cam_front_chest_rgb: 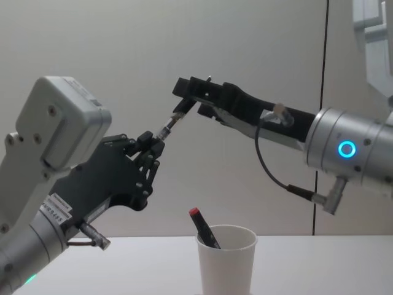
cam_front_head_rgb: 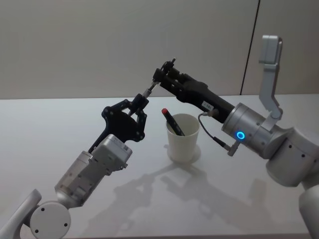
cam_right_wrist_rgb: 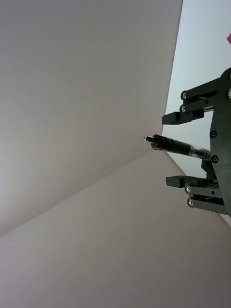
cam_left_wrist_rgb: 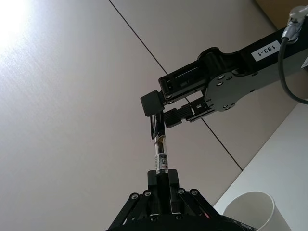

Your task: Place the pen into the pen holder.

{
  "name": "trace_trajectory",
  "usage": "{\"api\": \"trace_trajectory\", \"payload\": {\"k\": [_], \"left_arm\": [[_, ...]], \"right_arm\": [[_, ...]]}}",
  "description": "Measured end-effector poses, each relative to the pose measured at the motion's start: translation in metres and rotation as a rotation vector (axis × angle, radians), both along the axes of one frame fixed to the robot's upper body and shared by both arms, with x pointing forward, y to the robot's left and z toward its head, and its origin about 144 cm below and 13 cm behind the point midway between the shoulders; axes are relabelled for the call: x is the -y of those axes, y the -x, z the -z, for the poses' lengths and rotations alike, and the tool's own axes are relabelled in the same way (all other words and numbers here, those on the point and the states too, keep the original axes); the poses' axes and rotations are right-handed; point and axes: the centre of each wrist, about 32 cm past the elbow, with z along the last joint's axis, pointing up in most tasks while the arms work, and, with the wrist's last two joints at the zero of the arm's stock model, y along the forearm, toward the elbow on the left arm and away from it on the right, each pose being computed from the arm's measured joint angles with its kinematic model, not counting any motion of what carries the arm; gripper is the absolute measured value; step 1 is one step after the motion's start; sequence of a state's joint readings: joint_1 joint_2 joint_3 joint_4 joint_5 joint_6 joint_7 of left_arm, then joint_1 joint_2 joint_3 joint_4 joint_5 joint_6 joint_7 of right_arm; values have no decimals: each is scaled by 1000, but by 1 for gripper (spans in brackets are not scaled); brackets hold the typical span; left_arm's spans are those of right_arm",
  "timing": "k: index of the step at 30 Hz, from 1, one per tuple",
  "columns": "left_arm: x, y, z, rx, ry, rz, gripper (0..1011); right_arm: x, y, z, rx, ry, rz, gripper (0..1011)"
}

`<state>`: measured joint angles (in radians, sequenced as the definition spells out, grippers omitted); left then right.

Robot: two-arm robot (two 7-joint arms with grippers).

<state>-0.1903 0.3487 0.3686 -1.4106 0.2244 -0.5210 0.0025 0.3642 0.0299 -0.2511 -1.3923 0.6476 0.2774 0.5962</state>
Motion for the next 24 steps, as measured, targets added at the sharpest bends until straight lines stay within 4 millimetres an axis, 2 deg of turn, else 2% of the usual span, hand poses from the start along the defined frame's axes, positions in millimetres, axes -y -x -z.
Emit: {"api": "trace_trajectory", "payload": {"k": [4, 5, 7, 8, 18, 24], "left_arm": [[0, 0, 0, 0, 0, 0, 138], [0, 0, 0, 0, 0, 0, 138], [0, 0, 0, 0, 0, 0, 138], [0, 0, 0, 0, 0, 0, 138], [0, 0, 0, 0, 0, 0, 138], [0, 0, 0, 2, 2, 1, 138]], "right_arm": [[-2, 0, 0, 3, 0, -5, 599], [-2, 0, 0, 5, 0, -7, 536], [-3, 0, -1, 6, 0, -9, 505], [-4, 0, -1, 7, 0, -11, 431], [-7, 1, -3, 19, -1, -14, 138], [-8, 2, -5, 22, -3, -10, 130]]}}
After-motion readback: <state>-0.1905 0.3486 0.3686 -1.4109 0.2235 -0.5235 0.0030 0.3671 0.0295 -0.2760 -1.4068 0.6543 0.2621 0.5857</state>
